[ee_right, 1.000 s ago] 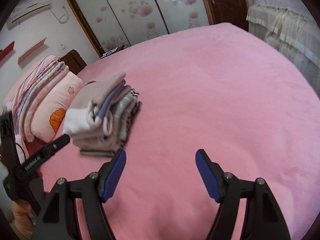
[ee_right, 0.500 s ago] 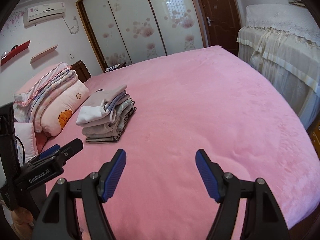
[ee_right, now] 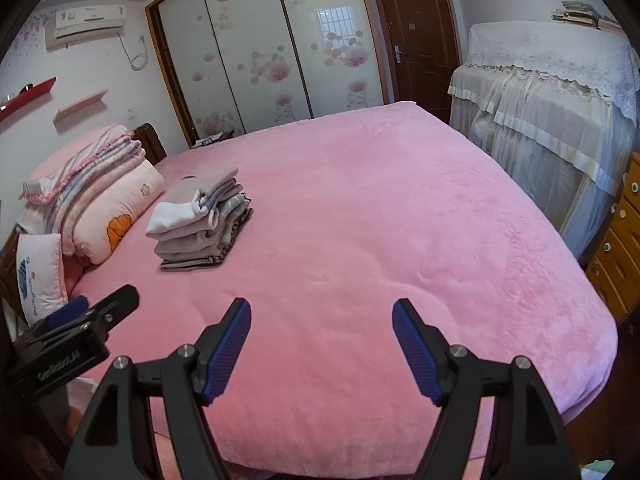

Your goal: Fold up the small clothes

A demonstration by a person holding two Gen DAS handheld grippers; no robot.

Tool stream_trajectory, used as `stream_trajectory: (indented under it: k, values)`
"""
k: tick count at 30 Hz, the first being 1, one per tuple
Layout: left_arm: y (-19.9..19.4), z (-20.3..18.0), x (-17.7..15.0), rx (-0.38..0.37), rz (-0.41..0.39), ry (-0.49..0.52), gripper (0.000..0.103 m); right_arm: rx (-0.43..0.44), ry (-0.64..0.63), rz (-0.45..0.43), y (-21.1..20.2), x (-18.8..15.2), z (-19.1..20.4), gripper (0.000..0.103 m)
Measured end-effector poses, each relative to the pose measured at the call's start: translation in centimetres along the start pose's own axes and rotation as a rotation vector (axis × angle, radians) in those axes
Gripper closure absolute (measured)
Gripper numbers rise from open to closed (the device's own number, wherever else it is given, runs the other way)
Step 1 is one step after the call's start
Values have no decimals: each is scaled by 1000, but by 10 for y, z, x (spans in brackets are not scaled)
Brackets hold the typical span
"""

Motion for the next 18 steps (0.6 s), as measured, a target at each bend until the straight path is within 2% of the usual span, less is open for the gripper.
stream_trajectory:
  k: [12,18]
  values:
    - [-11,-2,-12,55,5,1,0,-19,-124,-36,-18,-12,29,27]
    - [-13,-6,-14,68,1,13,0,-19,-137,-37,-19,-13,34,27]
Point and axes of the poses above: each gripper's, at about its wrist camera, not at the fingertips, and y roughly the way its jaws point, z to its left, x to its top, the point moved 2 cm from there along y, roughly the way its jaws point, and after that the axes turned 2 degrees about -x, right-handed, at the moved point
